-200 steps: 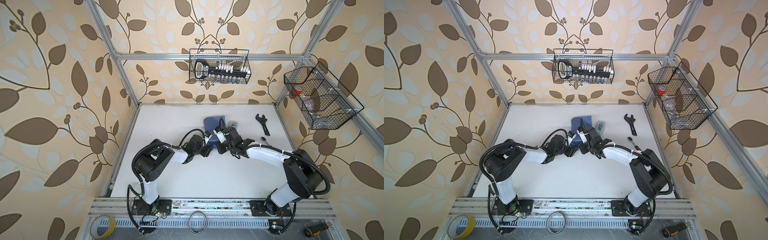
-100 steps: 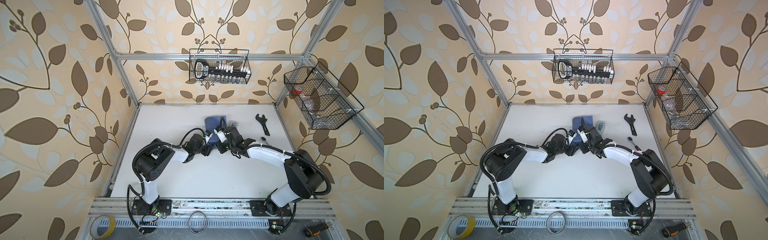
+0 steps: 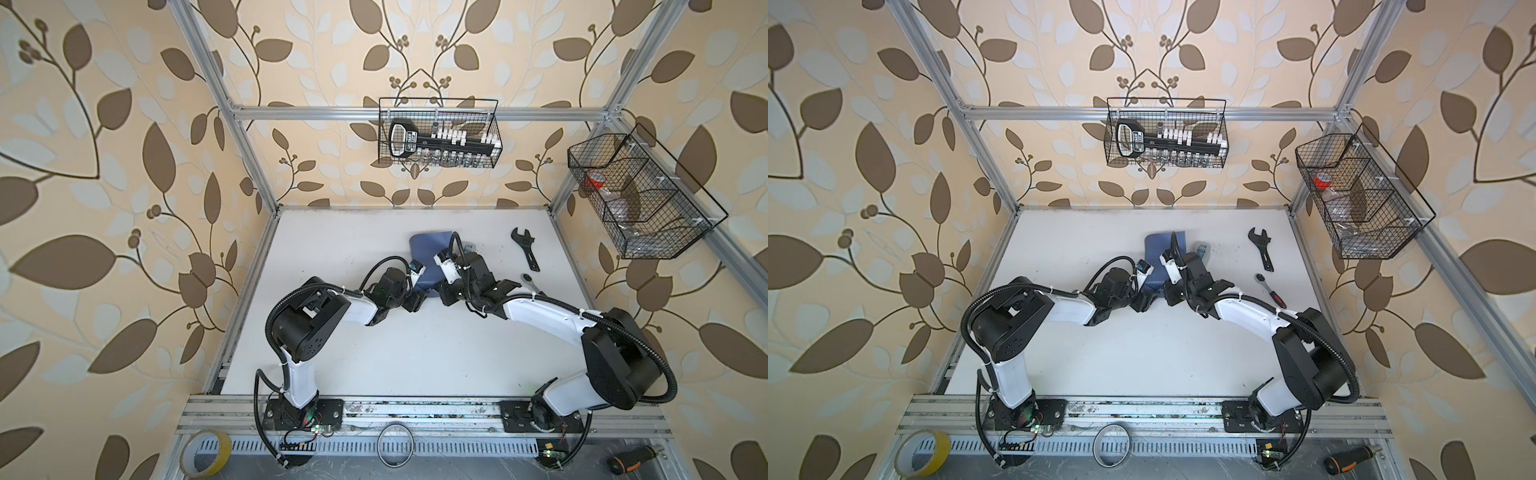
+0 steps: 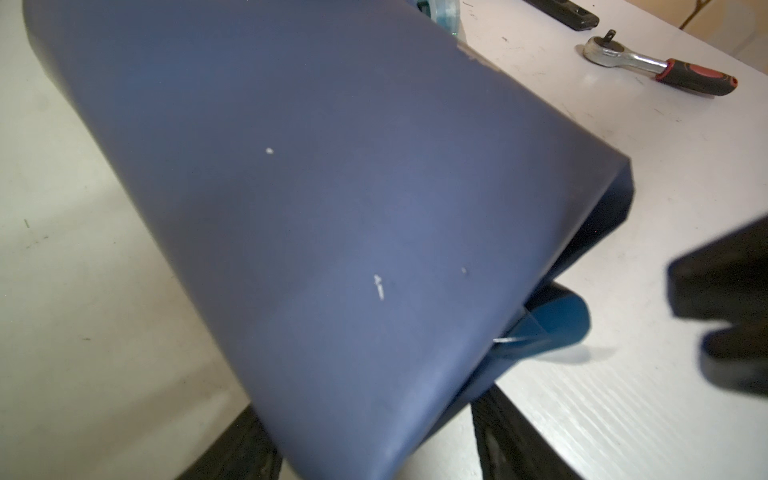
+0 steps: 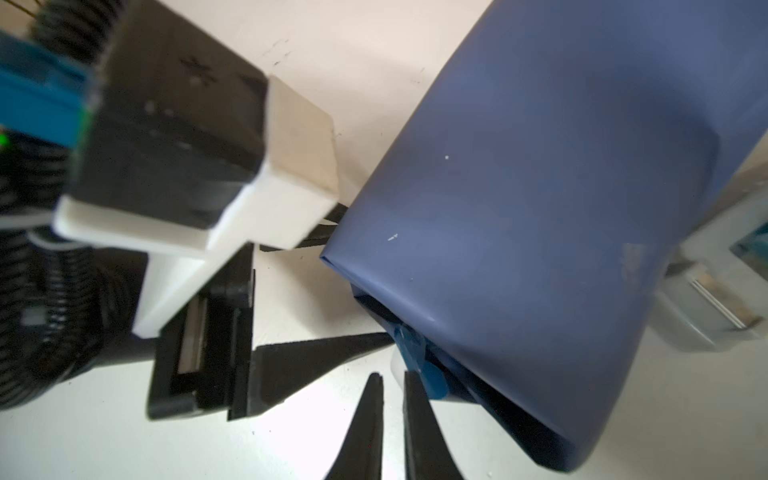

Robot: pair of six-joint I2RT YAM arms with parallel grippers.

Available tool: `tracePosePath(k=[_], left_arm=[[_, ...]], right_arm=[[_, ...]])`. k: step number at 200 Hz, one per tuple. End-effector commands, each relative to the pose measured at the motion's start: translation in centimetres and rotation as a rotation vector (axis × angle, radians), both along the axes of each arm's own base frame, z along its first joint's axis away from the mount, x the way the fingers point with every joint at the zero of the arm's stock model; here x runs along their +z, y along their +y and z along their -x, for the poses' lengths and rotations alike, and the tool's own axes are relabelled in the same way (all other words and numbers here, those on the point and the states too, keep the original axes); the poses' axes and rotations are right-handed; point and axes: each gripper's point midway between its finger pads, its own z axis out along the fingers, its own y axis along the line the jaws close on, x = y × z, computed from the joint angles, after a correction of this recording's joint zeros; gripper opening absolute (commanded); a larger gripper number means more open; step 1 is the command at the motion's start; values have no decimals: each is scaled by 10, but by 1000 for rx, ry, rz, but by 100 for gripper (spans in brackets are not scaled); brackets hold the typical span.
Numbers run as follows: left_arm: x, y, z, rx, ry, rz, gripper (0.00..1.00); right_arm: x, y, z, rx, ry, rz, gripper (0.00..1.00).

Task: Wrap the gift box in paper

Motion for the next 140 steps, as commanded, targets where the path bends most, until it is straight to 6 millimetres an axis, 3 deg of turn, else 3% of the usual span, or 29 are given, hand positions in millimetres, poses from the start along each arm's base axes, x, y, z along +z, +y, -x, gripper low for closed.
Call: tracePosePath(k=[1,82,140], left_arm=[[17,-9,-10,-7,-33,50,70],[15,-9,-12,-2,-34,45,70],[15,-9,-11,-3,-33,48,70]], right_arm=[[-13,7,1,20,32,-23,8],[-38,5,9,23,85,-8,3],[-41,4,2,5,79,4,4]])
